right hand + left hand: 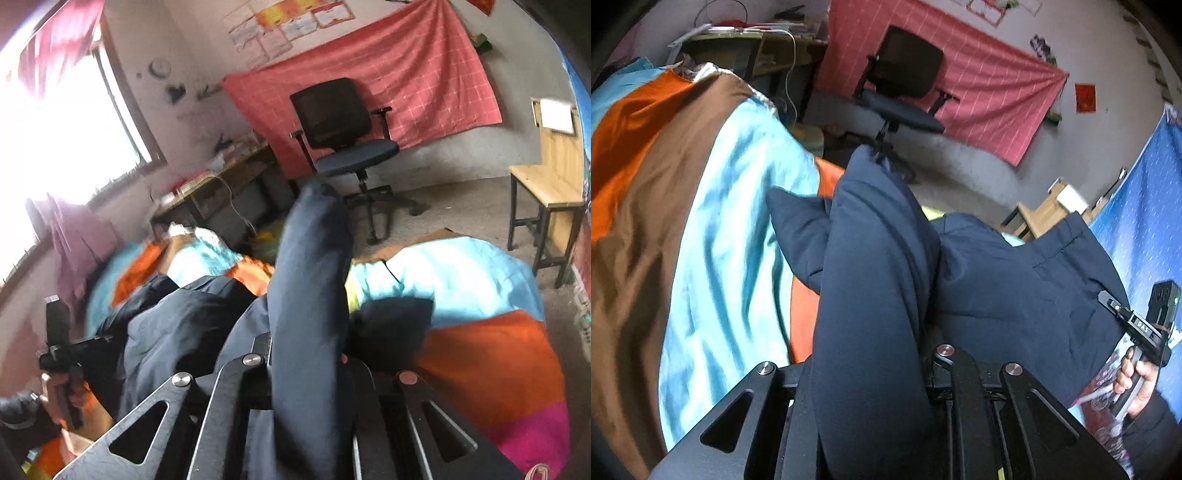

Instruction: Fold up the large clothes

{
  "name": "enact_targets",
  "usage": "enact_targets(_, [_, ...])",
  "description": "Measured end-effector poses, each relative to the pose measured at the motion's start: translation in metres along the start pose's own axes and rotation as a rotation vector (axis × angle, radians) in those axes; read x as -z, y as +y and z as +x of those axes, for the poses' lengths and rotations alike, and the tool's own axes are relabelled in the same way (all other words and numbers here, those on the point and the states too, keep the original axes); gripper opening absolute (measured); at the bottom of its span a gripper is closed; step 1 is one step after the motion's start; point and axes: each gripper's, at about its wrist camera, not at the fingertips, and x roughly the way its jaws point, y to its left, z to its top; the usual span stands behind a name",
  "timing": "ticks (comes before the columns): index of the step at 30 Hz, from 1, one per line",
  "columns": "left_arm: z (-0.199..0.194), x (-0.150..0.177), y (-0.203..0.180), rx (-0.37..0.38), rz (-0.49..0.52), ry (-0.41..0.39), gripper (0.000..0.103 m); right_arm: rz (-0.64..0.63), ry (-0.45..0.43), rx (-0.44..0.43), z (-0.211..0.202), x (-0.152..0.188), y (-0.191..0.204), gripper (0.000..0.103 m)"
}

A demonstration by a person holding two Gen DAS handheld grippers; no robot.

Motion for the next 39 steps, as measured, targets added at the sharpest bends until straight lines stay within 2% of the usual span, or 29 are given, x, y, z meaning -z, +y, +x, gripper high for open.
enact_targets(2, [0.007, 0.005, 0.005, -0.018, -0.008, 0.006, 0.014, 0.005, 0.035, 0.024, 0.012, 0.014, -0.005, 0.007])
enact_targets(6, [0.015, 0.013, 0.034, 0.012, -0.108, 0.031, 0.017, 0.07, 0.056, 0.076, 0.021, 0.025, -0.031, 0.008])
enact_targets(9, [0.02, 0.019, 0.041, -0.012, -0.124, 0.058, 0.026, 0.084, 0.076, 0.108, 0.022, 0.026, -0.041, 0.012])
enact_targets(10, [0.02, 0.018, 0.042, -0.021, -0.128, 0.067, 0.03, 0.082, 0.089, 0.116, 0.022, 0.029, -0.044, 0.017])
enact_targets(11, [0.022, 0.018, 0.044, -0.035, -0.138, 0.076, 0.034, 0.077, 0.105, 0.134, 0.023, 0.031, -0.045, 0.028])
enact_targets(12, [0.024, 0.019, 0.046, -0.042, -0.15, 0.084, 0.036, 0.072, 0.116, 0.146, 0.025, 0.033, -0.046, 0.032])
enact_targets(14, [0.025, 0.019, 0.046, -0.065, -0.153, 0.09, 0.044, 0.063, 0.124, 0.166, 0.026, 0.037, -0.047, 0.054])
enact_targets(16, [0.024, 0.016, 0.044, -0.101, -0.149, 0.09, 0.051, 0.055, 0.132, 0.183, 0.028, 0.041, -0.045, 0.065])
enact_targets(18, [0.023, 0.014, 0.041, -0.144, -0.141, 0.089, 0.056, 0.03, 0.142, 0.223, 0.031, 0.042, -0.042, 0.07])
enact_targets(20, [0.021, 0.015, 0.036, -0.195, -0.127, 0.07, 0.062, -0.001, 0.148, 0.266, 0.033, 0.045, -0.038, 0.075])
enact_targets(23, [0.007, 0.014, 0.025, -0.342, -0.075, -0.018, 0.064, -0.037, 0.164, 0.331, 0.036, 0.048, -0.035, 0.077])
enact_targets(25, [0.0, 0.013, 0.02, -0.373, -0.049, -0.058, 0.065, -0.063, 0.163, 0.362, 0.036, 0.049, -0.03, 0.08])
enact_targets(26, [-0.004, 0.012, 0.017, -0.388, -0.039, -0.075, 0.065, -0.08, 0.156, 0.402, 0.035, 0.049, -0.028, 0.086])
enact_targets(27, [-0.008, 0.012, 0.013, -0.397, -0.028, -0.09, 0.065, -0.1, 0.145, 0.441, 0.032, 0.048, -0.027, 0.087])
enact_targets(30, [-0.016, 0.014, 0.004, -0.398, -0.015, -0.114, 0.066, -0.091, 0.131, 0.436, 0.023, 0.043, -0.028, 0.087])
enact_targets(31, [-0.018, 0.016, 0.0, -0.396, -0.011, -0.121, 0.068, -0.085, 0.123, 0.437, 0.02, 0.043, -0.028, 0.087])
enact_targets(32, [-0.021, 0.019, -0.003, -0.397, -0.009, -0.129, 0.076, -0.079, 0.112, 0.433, 0.016, 0.042, -0.026, 0.088])
enact_targets(34, [-0.026, 0.024, -0.009, -0.388, -0.011, -0.155, 0.082, -0.073, 0.084, 0.434, 0.007, 0.042, -0.022, 0.09])
enact_targets(39, [-0.037, 0.03, -0.039, -0.366, 0.014, -0.203, 0.083, -0.078, 0.012, 0.401, -0.014, 0.049, -0.003, 0.096])
